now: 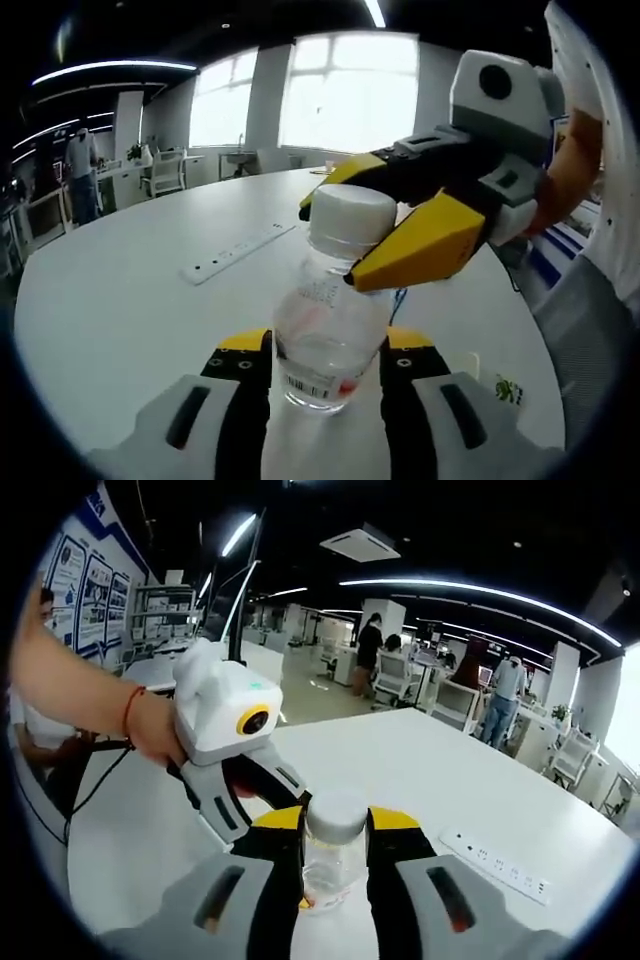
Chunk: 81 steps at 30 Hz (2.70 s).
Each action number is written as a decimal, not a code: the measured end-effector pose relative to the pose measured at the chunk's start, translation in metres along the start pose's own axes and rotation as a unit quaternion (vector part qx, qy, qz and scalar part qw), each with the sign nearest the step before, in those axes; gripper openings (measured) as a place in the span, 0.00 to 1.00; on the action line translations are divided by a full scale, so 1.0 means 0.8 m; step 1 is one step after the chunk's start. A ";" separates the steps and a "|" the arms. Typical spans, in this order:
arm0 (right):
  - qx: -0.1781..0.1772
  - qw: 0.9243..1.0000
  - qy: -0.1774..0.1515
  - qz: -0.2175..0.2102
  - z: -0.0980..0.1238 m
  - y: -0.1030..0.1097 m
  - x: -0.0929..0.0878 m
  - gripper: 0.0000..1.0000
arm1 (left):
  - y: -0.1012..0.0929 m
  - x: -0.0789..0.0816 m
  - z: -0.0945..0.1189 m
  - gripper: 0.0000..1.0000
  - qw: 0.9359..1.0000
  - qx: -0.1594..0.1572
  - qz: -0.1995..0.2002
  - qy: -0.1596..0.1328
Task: Arrange the tabletop items into an orderly group along one side of the table until the central work area is clear of visible clutter.
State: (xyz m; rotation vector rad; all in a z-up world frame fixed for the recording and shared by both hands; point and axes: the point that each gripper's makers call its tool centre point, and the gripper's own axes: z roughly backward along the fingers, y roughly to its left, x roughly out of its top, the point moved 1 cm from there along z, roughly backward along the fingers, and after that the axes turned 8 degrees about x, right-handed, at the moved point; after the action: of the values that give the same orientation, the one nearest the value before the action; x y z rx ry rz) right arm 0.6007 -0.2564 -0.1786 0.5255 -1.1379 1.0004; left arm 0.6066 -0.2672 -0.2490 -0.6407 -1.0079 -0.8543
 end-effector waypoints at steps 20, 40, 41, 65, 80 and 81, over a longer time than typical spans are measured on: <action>0.000 1.000 0.002 -0.012 0.001 -0.003 -0.002 0.26 | 0.001 0.002 -0.002 0.45 1.000 0.004 0.002 -0.002; 0.002 1.000 -0.003 -0.029 0.015 -0.009 0.002 0.37 | -0.002 0.004 0.009 0.51 1.000 0.009 0.007 0.000; 0.002 0.999 -0.004 -0.032 0.016 -0.009 0.002 0.38 | -0.002 0.004 0.010 0.52 1.000 0.009 0.008 -0.001; 0.041 0.995 -0.019 -0.092 0.046 -0.011 0.006 0.56 | -0.011 0.012 0.047 0.66 0.999 0.033 0.027 0.003; 0.084 0.990 0.004 -0.109 0.076 0.003 -0.013 0.59 | -0.033 0.016 0.080 0.71 0.998 0.054 0.040 0.004; 0.088 0.990 0.007 -0.109 0.078 0.004 -0.015 0.59 | -0.035 0.017 0.083 0.71 0.998 0.056 0.041 0.004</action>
State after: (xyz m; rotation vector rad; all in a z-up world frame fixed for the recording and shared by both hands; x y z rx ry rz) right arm 0.5655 -0.3084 -0.1671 0.7662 -0.9604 0.9176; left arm 0.5564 -0.2335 -0.2080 -0.5787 -1.0091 -0.7223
